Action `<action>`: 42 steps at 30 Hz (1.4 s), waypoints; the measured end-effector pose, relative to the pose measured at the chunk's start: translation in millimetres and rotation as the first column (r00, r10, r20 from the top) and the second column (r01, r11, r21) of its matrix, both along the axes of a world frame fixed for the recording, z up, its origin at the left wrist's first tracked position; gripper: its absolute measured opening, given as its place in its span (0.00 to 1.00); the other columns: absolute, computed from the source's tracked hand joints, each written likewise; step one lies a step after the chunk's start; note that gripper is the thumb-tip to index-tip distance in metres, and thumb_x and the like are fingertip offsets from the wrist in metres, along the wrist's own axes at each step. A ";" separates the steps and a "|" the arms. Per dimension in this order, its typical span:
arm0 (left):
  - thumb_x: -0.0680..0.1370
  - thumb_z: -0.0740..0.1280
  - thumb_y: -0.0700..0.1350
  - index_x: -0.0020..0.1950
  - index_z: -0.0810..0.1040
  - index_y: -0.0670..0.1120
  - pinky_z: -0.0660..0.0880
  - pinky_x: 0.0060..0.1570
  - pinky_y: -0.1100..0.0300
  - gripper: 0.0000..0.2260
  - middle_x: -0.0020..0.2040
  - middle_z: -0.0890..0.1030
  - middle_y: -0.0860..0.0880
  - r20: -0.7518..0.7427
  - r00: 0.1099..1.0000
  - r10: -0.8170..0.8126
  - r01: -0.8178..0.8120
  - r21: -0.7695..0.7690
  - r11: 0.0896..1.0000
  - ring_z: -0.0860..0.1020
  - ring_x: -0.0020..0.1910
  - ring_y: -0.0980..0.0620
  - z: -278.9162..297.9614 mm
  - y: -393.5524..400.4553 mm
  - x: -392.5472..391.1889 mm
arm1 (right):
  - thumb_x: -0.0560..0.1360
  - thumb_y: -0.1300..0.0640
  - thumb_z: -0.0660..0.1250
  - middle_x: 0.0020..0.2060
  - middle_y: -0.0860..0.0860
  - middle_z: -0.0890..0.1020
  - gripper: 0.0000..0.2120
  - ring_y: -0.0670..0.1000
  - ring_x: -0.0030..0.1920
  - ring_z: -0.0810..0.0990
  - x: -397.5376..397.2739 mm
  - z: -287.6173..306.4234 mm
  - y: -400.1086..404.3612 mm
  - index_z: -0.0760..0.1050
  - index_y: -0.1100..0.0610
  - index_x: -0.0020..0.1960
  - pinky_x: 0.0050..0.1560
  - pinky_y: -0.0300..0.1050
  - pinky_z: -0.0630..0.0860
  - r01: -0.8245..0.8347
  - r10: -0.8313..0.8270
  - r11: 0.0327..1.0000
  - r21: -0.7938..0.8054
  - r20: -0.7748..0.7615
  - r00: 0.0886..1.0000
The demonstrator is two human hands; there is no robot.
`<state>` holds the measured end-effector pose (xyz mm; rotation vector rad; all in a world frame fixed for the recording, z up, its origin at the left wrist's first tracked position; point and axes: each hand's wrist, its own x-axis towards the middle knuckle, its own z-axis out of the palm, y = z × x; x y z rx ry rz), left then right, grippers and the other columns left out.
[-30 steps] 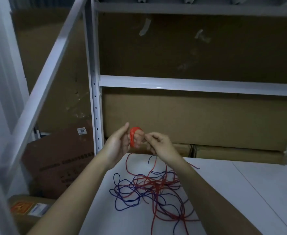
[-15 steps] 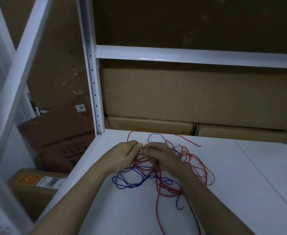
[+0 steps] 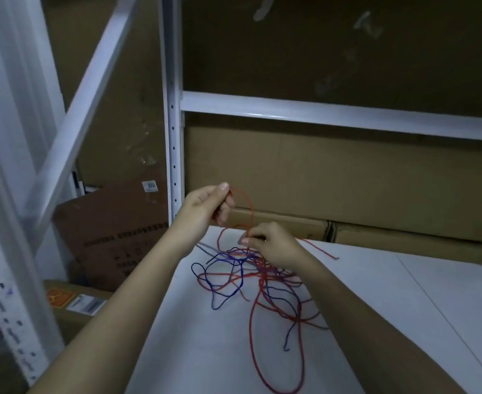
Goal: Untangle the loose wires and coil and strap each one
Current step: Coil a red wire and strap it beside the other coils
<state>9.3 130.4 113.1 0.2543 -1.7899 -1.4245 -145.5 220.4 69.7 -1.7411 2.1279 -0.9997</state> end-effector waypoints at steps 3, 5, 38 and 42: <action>0.83 0.57 0.46 0.37 0.74 0.43 0.67 0.28 0.68 0.17 0.23 0.72 0.53 -0.008 0.996 0.093 -0.093 -0.016 0.996 0.69 0.23 0.57 18.8 -1.0 -12.0 | 0.76 0.58 0.68 0.27 0.57 0.72 0.14 0.45 0.28 0.67 -10.0 42.2 -6.8 0.76 0.69 0.38 0.33 0.40 0.63 0.101 -0.082 0.975 -0.196 0.101 0.992; 0.83 0.57 0.46 0.36 0.75 0.43 0.68 0.28 0.67 0.18 0.23 0.73 0.53 -0.008 0.988 0.156 -0.157 -0.016 0.988 0.70 0.23 0.58 31.1 -5.1 -20.9 | 0.76 0.59 0.67 0.26 0.51 0.68 0.14 0.44 0.27 0.63 -14.0 61.4 -9.2 0.73 0.63 0.33 0.29 0.38 0.60 0.090 -0.093 0.992 -0.091 -0.035 0.995; 0.84 0.55 0.44 0.39 0.74 0.40 0.71 0.30 0.68 0.17 0.31 0.74 0.44 -0.039 0.972 0.230 -0.229 0.017 0.973 0.72 0.25 0.56 106.6 -13.3 -52.6 | 0.81 0.58 0.58 0.34 0.52 0.76 0.10 0.45 0.31 0.73 -63.9 179.7 -19.8 0.77 0.55 0.45 0.37 0.39 0.74 0.289 -0.110 0.833 -0.471 0.371 0.922; 0.84 0.56 0.45 0.38 0.74 0.41 0.70 0.29 0.67 0.17 0.24 0.74 0.50 -0.041 0.985 0.169 -0.158 0.200 0.967 0.71 0.25 0.56 94.1 -12.7 -51.2 | 0.80 0.53 0.61 0.52 0.51 0.82 0.10 0.53 0.55 0.77 -86.6 141.9 -22.7 0.81 0.52 0.53 0.61 0.49 0.71 0.331 -0.356 0.903 -0.273 -0.045 0.934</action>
